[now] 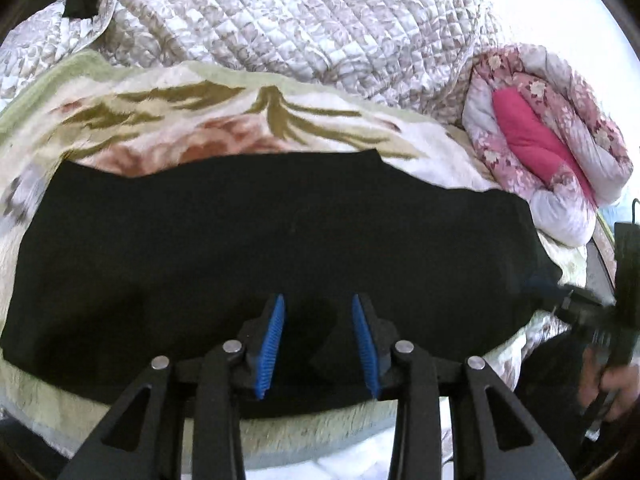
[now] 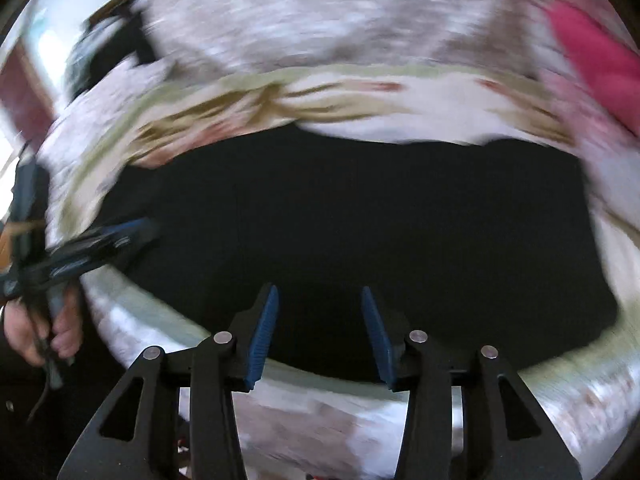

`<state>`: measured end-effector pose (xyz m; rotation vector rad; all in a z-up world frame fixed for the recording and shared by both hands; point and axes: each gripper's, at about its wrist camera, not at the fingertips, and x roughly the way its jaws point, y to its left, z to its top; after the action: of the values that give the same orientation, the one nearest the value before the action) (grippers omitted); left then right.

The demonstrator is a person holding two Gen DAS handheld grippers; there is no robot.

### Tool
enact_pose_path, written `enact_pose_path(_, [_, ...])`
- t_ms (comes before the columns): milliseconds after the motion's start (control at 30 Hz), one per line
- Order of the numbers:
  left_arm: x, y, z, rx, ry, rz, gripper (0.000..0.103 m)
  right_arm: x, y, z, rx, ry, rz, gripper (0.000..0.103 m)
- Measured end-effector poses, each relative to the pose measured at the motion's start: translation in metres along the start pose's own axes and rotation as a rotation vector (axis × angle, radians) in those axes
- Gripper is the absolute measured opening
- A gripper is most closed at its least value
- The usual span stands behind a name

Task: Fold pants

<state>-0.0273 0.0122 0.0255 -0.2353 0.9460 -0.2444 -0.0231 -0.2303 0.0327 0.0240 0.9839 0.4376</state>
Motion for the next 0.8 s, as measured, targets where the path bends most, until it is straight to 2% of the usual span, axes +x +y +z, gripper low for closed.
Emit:
enact_pose_path(67, [0.015, 0.000, -0.002, -0.005, 0.057, -0.037, 0.040, 0.015, 0.017, -0.001, -0.059, 0.005, 0.045, 0.044])
enact_pose_path(100, [0.019, 0.000, -0.006, -0.006, 0.073, -0.049, 0.040, 0.023, 0.023, -0.004, -0.084, 0.030, 0.040, 0.044])
enact_pose_path(133, [0.016, -0.005, -0.012, 0.020, 0.059, -0.049, 0.040, 0.035, 0.029, -0.011, -0.115, 0.094, 0.029, 0.044])
enact_pose_path(200, [0.013, -0.014, -0.024, 0.070, 0.076, -0.056, 0.040, 0.033, 0.035, -0.025, -0.188, 0.066, -0.008, 0.044])
enact_pose_path(267, [0.009, -0.017, -0.032, 0.077, 0.073, -0.070, 0.041, 0.030, 0.034, -0.030, -0.191, 0.081, -0.001, 0.044])
enact_pose_path(367, [0.006, -0.014, -0.028, 0.056, 0.088, -0.094, 0.041, 0.021, 0.019, -0.025, -0.124, 0.095, 0.047, 0.044])
enact_pose_path(433, [0.007, -0.010, -0.019, 0.025, 0.105, -0.112, 0.041, 0.012, 0.008, -0.015, -0.065, 0.049, 0.045, 0.044])
enact_pose_path(500, [0.007, -0.009, -0.006, 0.016, 0.087, -0.112, 0.041, 0.003, -0.012, 0.000, 0.003, -0.026, -0.026, 0.044])
enact_pose_path(567, [0.012, -0.011, 0.011, 0.024, 0.053, -0.080, 0.041, 0.000, -0.038, 0.015, 0.071, -0.056, -0.100, 0.044])
enact_pose_path(700, [0.032, -0.015, 0.044, 0.027, 0.003, -0.030, 0.041, -0.008, -0.080, 0.032, 0.157, -0.124, -0.179, 0.044])
enact_pose_path(800, [0.051, -0.021, 0.061, 0.026, 0.000, -0.023, 0.041, -0.002, -0.110, 0.048, 0.208, -0.138, -0.218, 0.044])
